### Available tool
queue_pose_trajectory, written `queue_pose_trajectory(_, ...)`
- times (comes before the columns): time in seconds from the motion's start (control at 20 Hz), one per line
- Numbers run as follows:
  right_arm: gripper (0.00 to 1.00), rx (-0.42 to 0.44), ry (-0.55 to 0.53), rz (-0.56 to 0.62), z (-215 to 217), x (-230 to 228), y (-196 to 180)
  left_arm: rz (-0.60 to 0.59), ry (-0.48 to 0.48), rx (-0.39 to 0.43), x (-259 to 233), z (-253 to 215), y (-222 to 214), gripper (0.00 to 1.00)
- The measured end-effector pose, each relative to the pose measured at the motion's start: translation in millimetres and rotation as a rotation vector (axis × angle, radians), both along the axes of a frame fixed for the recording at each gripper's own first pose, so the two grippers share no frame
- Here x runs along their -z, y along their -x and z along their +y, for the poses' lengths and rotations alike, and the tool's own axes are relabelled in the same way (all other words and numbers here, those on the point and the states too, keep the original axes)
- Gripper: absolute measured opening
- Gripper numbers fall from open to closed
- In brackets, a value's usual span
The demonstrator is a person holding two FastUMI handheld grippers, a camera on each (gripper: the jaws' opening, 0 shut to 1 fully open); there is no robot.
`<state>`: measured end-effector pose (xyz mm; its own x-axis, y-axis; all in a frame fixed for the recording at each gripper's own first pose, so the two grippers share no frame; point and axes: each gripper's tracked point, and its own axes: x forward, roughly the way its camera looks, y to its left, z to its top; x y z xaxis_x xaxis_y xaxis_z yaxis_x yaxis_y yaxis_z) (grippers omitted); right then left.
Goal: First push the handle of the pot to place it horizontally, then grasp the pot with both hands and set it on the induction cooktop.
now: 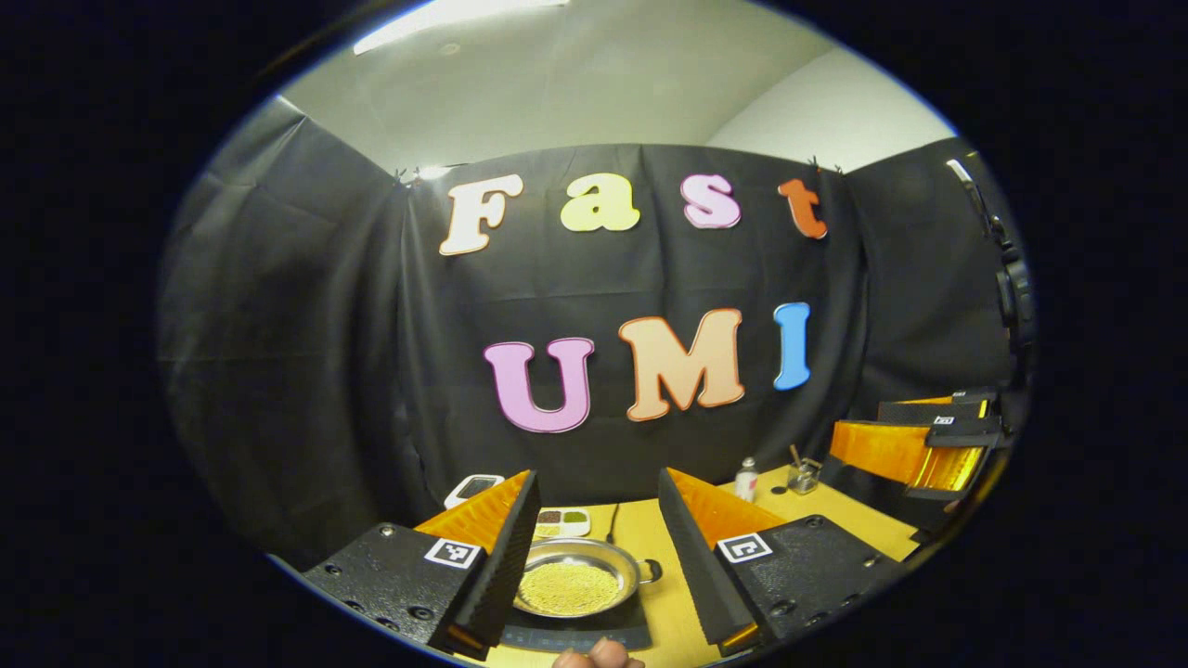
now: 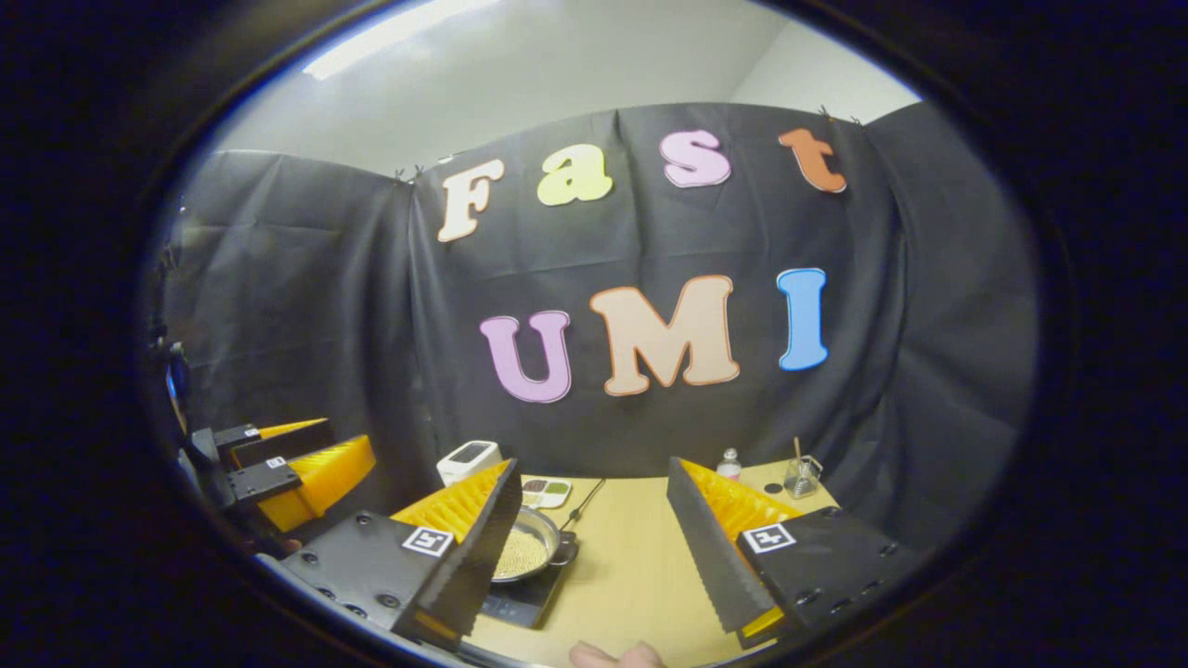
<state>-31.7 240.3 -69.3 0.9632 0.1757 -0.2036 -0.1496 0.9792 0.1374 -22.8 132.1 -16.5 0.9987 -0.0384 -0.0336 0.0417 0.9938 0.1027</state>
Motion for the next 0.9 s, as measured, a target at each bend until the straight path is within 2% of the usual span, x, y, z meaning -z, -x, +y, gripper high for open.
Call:
queue_pose_trajectory(0.1,0.93,-0.014,0.018,0.069,3,17,22,0.083,0.035,-0.045,23,16,30,0.80)
queue_pose_trajectory(0.2,0.94,0.008,0.005,0.042,7,6,20,0.069,0.052,-0.065,19,32,35,0.78)
queue_pose_trajectory(0.35,0.94,0.012,-0.016,-0.004,13,-9,16,0.071,-0.050,-0.138,14,58,45,0.80)
queue_pose_trajectory(0.45,0.94,0.007,-0.003,-0.033,10,-22,16,0.015,-0.068,-0.121,-8,43,44,0.83)
queue_pose_trajectory(0.5,0.94,0.008,0.002,-0.050,4,-28,17,0.005,-0.069,-0.099,-9,31,46,0.73)
queue_pose_trajectory(0.55,0.94,0.011,0.006,-0.070,-2,-33,20,-0.006,-0.062,-0.078,-10,20,43,0.78)
queue_pose_trajectory(0.6,0.94,0.019,0.011,-0.073,-11,-34,22,0.007,-0.057,-0.077,-7,16,42,0.75)
queue_pose_trajectory(0.65,0.94,0.031,0.016,-0.070,-24,-27,27,0.023,-0.046,-0.077,-2,12,43,0.75)
queue_pose_trajectory(0.75,0.94,0.066,0.012,-0.058,-48,-24,31,0.029,-0.003,-0.067,1,0,38,0.83)
queue_pose_trajectory(0.9,0.94,0.104,-0.002,-0.063,-70,-27,32,0.074,0.023,-0.073,14,-1,39,0.82)
